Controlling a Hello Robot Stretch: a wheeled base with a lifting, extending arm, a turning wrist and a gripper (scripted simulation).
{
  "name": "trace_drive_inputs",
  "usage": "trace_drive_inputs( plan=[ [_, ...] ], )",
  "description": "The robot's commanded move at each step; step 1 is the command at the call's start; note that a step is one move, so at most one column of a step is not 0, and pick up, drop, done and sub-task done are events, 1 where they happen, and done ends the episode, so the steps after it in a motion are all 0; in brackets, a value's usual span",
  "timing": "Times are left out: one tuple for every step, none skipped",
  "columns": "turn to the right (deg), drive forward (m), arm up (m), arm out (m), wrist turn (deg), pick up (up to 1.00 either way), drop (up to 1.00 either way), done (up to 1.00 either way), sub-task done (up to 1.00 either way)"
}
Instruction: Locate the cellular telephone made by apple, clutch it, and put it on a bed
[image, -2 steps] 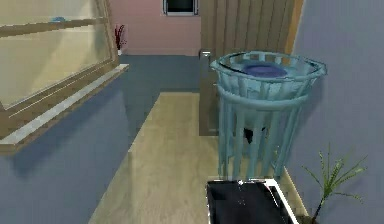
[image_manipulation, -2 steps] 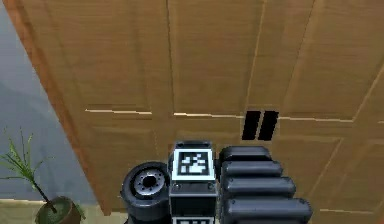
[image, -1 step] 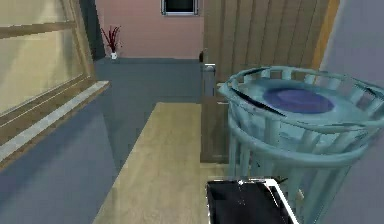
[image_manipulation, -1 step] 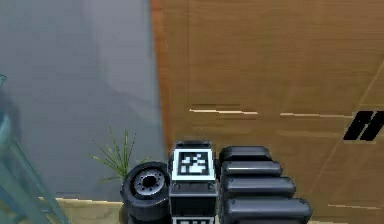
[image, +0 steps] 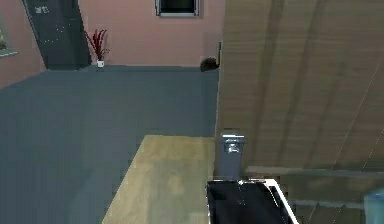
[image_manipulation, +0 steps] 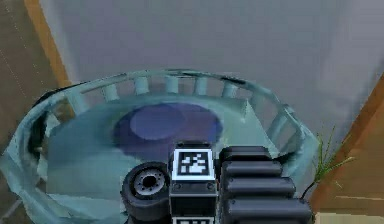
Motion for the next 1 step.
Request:
trace_drive_inputs(
  plan=[
    [-3.0,0.0,0.0,0.0,0.0,0.0,0.0,0.0,0.0]
  ],
)
